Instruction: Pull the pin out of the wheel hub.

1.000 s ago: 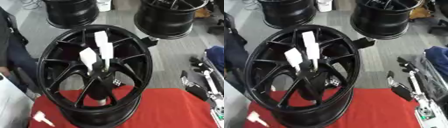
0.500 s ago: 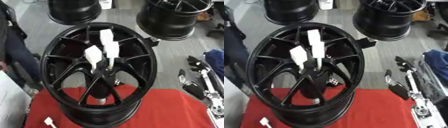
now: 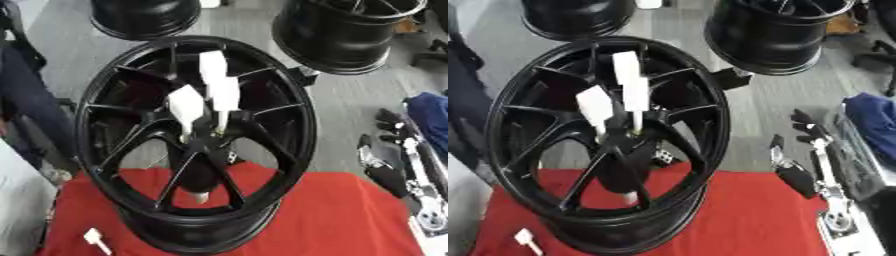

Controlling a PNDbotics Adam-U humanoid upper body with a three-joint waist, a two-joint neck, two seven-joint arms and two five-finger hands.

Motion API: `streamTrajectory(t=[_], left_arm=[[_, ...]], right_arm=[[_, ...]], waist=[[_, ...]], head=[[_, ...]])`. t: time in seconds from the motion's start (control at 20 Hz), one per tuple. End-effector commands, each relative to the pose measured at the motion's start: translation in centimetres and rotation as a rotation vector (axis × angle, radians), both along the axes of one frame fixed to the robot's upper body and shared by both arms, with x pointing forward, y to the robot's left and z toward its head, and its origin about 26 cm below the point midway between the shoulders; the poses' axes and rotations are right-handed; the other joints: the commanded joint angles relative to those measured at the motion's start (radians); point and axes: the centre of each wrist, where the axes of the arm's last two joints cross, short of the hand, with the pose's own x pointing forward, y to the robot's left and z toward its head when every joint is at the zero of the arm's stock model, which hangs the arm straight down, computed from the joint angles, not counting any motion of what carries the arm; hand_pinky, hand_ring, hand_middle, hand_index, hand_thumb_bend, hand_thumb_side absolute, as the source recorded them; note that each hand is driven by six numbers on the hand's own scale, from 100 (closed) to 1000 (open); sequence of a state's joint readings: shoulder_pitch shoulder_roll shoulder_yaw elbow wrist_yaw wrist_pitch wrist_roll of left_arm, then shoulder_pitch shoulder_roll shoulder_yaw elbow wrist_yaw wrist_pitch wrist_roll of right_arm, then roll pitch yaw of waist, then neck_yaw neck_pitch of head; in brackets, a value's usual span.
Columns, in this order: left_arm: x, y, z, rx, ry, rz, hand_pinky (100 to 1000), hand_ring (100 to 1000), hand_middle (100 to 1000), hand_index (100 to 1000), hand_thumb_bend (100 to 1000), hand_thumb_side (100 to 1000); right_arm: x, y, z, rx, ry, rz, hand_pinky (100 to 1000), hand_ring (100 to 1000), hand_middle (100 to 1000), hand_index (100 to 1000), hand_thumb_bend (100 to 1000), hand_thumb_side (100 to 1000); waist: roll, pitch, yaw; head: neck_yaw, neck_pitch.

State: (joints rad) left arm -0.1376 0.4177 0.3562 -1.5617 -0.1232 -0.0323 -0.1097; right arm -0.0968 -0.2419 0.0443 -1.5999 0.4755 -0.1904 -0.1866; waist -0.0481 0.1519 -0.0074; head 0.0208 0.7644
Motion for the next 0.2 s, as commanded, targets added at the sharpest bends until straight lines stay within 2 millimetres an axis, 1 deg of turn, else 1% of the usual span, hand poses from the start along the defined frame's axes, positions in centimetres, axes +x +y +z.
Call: streamTrajectory(t=[0.05,0.2], left_arm=[[-0.1,-2.6,0.4,-0.1,-0.07,-0.006,663,737,709,734,624,732],[-0.3,-5.4,-0.6,-0.218,-0.09,-0.006,661,732,704,730,622,730]], right_arm=[[0.3,-0.1,0.5,0.019,-0.031,-0.006,757,841,840,940,100,494],[0.2,-0.1,0.3,0.05,-0.034,-0.017,754,839,838,938,100,499]], waist=[[0.012,-0.007,-0.005],[0.021,-0.006,-0.007]], head=[[0.0,0.006],[-0.002,0.006]])
